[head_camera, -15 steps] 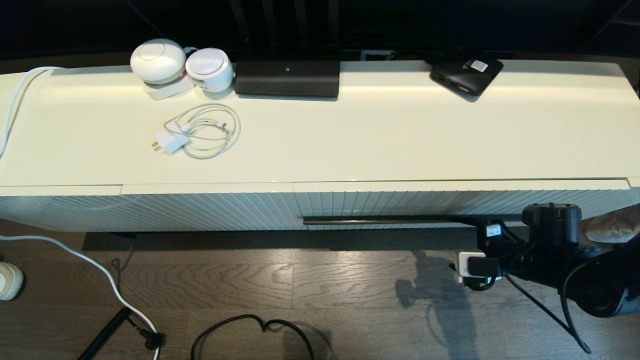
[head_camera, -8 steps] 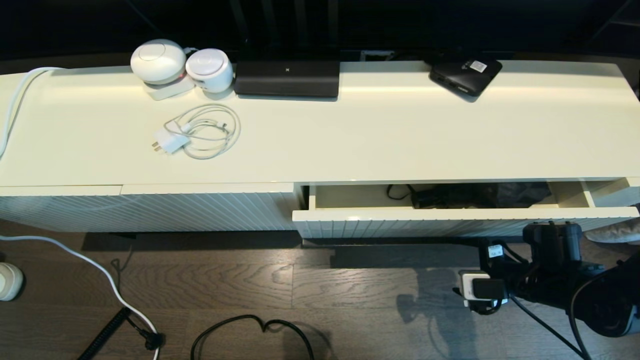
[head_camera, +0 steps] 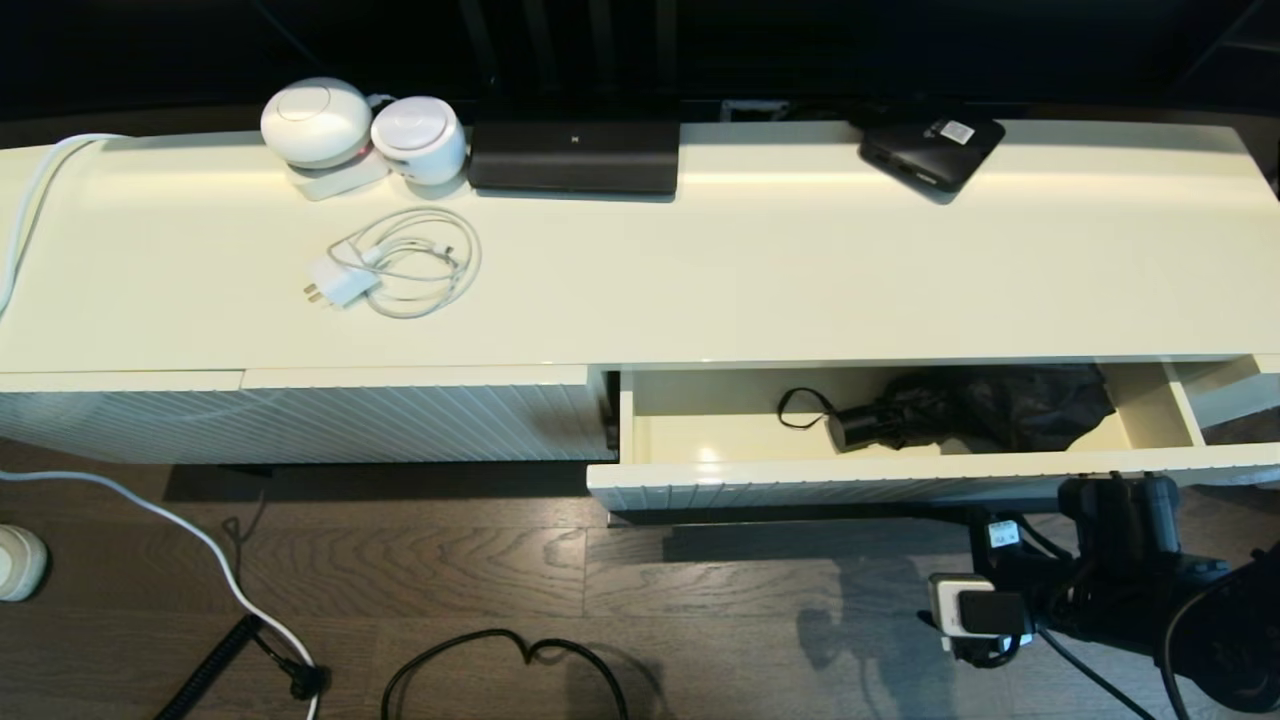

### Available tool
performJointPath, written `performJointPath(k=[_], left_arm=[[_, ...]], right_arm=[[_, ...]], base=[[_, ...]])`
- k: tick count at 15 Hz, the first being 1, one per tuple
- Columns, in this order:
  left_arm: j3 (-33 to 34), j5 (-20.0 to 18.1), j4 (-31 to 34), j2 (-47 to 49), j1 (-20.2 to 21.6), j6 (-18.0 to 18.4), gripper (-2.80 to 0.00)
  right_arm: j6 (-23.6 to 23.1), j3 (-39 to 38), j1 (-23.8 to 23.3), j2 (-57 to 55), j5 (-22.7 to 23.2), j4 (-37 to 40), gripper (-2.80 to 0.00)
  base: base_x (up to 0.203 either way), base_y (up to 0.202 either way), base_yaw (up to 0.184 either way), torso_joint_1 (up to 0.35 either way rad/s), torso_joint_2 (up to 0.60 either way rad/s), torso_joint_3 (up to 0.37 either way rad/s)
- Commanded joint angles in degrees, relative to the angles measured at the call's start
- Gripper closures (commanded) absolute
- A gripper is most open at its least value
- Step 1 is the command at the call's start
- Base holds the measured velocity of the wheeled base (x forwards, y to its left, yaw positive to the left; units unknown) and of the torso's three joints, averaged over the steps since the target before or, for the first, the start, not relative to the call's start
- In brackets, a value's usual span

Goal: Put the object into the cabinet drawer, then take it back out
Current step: Open the drawer

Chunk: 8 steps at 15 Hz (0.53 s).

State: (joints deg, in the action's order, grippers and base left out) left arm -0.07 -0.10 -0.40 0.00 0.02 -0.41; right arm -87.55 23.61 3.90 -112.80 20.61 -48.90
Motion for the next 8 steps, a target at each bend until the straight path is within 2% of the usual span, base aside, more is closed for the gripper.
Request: performJointPath(k=[1,6,8], left_arm=[[0.0,0.0,0.0,0.0,0.1,0.0,0.0],[0.0,0.0,0.0,0.0,0.0,0.0,0.0],[0.1,0.0,0.0,0.0,0.1,0.0,0.0]], right_arm=[[-0.5,-1.5,0.1,1.9,0.1,-0.4,-2.8],[-0.4,-5.7,0.1,4.6,0.2,-0.5,-2.8],[-0.3,-6.5,0.1,9.0,0.3,-0.4,-2.8]], base=[[0.0,0.0,0.0,0.0,0.0,0.0],[0.0,0.0,0.0,0.0,0.0,0.0],[0.0,0.0,0.0,0.0,0.0,0.0]])
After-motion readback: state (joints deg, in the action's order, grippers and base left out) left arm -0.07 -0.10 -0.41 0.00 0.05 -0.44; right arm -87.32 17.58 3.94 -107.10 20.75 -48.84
